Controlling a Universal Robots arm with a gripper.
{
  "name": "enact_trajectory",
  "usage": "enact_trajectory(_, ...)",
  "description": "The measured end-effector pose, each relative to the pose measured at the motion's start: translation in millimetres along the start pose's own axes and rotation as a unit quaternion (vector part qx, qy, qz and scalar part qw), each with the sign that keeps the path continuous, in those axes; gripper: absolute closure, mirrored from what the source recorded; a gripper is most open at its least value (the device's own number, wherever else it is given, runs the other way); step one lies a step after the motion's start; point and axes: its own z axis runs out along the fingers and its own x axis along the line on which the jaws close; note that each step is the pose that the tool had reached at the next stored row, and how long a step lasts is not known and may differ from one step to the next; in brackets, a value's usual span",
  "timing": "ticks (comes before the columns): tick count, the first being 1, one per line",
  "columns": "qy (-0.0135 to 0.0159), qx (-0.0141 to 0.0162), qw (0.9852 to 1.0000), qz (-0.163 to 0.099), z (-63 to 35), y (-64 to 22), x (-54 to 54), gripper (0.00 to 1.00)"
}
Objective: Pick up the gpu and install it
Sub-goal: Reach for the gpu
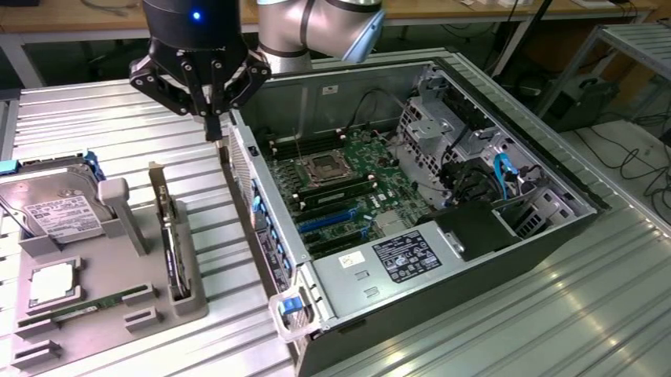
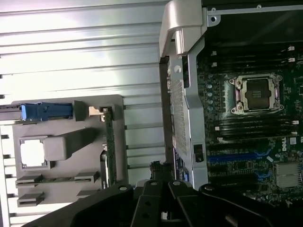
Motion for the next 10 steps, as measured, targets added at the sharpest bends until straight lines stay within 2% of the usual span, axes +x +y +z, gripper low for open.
enact_trajectory(10, 0.0000, 0.0000, 1.0000, 0.000, -0.3, -3.6, 11.5, 0.89)
